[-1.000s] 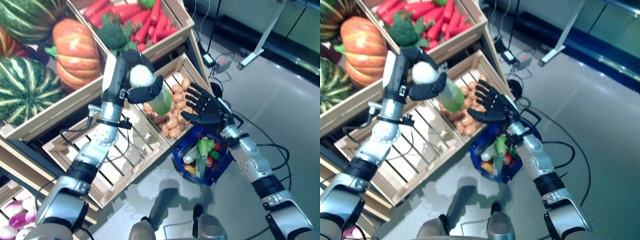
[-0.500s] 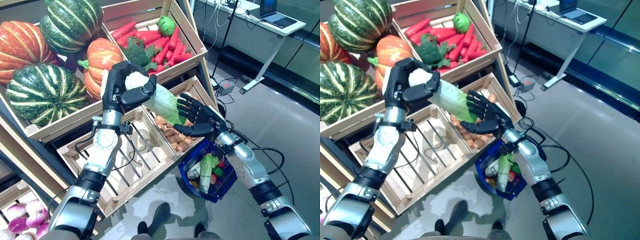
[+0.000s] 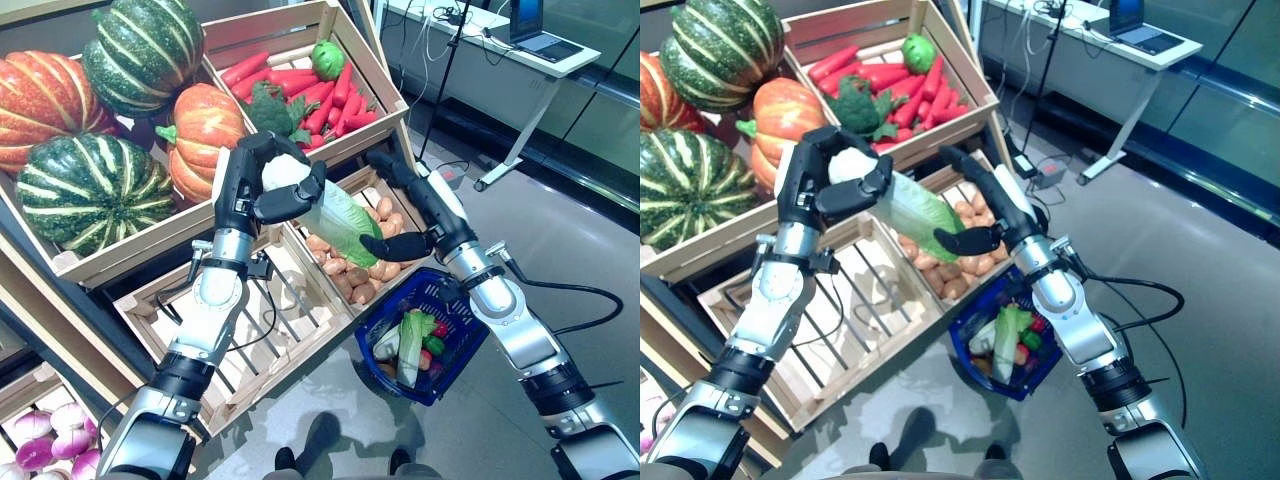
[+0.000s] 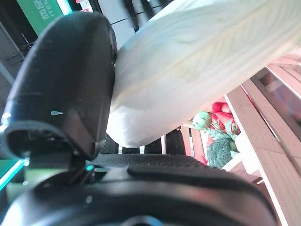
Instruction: Put vegetables into the basket
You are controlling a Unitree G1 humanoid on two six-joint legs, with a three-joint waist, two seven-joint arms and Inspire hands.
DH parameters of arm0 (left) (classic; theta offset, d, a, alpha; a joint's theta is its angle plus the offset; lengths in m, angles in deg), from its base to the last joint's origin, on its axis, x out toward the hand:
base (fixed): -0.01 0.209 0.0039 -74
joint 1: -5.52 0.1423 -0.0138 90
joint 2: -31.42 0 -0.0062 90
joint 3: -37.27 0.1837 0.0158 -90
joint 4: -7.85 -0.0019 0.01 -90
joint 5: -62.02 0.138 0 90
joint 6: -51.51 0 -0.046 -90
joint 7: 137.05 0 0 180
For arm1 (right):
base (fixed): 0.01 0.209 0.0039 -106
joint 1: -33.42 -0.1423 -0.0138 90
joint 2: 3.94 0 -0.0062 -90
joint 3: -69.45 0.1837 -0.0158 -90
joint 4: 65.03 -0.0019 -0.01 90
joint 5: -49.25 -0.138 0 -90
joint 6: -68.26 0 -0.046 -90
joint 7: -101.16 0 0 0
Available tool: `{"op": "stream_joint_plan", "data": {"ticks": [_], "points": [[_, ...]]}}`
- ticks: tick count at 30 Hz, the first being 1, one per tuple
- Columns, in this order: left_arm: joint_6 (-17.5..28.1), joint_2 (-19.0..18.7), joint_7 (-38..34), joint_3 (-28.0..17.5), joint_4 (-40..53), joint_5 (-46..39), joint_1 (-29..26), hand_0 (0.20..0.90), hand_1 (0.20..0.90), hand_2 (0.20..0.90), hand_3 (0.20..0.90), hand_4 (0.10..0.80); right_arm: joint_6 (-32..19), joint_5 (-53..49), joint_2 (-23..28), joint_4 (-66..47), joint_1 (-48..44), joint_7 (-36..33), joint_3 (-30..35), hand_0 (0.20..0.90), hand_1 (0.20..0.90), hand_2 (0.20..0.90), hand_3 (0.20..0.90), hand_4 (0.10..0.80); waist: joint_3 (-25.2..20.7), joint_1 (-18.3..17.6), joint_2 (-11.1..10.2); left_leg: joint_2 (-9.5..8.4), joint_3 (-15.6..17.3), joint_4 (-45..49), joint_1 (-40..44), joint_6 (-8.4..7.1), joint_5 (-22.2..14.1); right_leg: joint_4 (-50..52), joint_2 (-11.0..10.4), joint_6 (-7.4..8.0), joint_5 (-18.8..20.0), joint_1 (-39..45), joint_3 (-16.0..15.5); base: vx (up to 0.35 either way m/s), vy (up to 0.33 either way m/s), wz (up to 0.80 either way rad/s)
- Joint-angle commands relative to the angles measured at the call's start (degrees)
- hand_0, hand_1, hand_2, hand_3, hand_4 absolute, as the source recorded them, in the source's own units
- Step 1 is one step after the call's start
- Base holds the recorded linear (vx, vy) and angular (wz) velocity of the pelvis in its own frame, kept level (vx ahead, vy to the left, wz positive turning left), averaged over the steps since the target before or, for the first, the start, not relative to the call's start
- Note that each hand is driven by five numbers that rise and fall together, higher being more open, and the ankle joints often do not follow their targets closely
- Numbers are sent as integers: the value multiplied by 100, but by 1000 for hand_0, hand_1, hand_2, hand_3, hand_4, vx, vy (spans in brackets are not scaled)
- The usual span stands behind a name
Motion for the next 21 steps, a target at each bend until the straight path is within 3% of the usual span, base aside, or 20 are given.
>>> {"op": "stream_joint_plan", "data": {"ticks": [1,11,21], "points": [[329,-61,-197,-94,245,275,-400,300,300,300,300,400,-301,347,193,-669,-372,-687,250,900,900,900,900,800,-844,26,211,145,-21,6,23,-100,-385,125,-25,-19,87,-156,213,9,7,-7],[367,-38,-130,-65,132,60,-401,300,300,300,300,400,104,-391,196,-834,-384,-187,-64,900,900,900,900,800,-885,65,179,131,-20,6,62,-110,-394,113,-61,3,95,-112,198,6,3,-4],[415,64,89,52,278,-64,-408,300,300,300,300,400,679,-2350,-219,-228,-491,759,-494,900,900,900,900,800,-915,199,109,153,-85,6,58,-139,-372,95,-97,-22,102,-50,66,5,-3,2]]}}
